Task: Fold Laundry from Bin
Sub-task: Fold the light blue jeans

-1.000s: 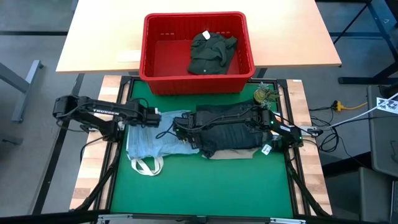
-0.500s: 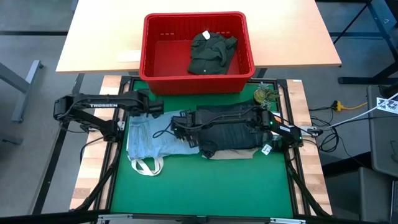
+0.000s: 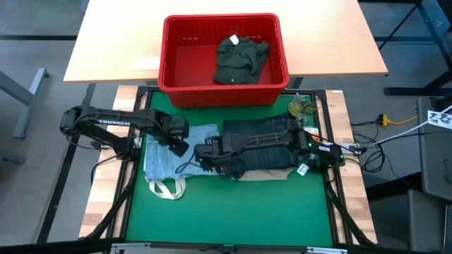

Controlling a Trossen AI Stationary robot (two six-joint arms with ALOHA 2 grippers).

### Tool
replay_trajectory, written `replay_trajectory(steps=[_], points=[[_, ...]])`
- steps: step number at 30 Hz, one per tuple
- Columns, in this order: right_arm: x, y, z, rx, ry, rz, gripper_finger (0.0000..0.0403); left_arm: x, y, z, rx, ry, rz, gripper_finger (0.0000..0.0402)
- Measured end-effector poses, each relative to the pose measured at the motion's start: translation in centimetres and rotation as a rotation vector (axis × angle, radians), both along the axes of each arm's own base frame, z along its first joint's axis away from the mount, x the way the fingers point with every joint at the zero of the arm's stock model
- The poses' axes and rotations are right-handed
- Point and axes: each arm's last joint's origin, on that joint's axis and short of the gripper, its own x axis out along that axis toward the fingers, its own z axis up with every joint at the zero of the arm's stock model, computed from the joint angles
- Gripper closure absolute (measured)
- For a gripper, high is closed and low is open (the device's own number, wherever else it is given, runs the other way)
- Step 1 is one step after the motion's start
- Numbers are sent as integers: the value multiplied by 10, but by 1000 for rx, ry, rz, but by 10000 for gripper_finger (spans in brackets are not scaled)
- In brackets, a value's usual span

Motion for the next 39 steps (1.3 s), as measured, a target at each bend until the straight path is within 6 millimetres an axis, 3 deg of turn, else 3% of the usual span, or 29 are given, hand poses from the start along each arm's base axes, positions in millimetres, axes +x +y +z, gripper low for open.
replay_trajectory(steps=[5,11,17,24,31,39], points=[[3,18,-4,0,1,37,194,-2,-31,-21,-33,-1,-11,225],[1,26,-25,-4,29,55,194,-10,-63,-46,-64,-22,-14,225],[-2,23,-52,-76,45,39,194,-24,-75,-64,-48,27,12,225],[-8,22,-63,-153,101,46,194,-32,-79,-76,-39,48,-19,225],[-7,22,-59,-149,110,61,194,-30,-80,-73,-41,45,-25,225],[-1,20,-21,-156,88,76,194,-18,-85,-43,-43,-3,-100,225]])
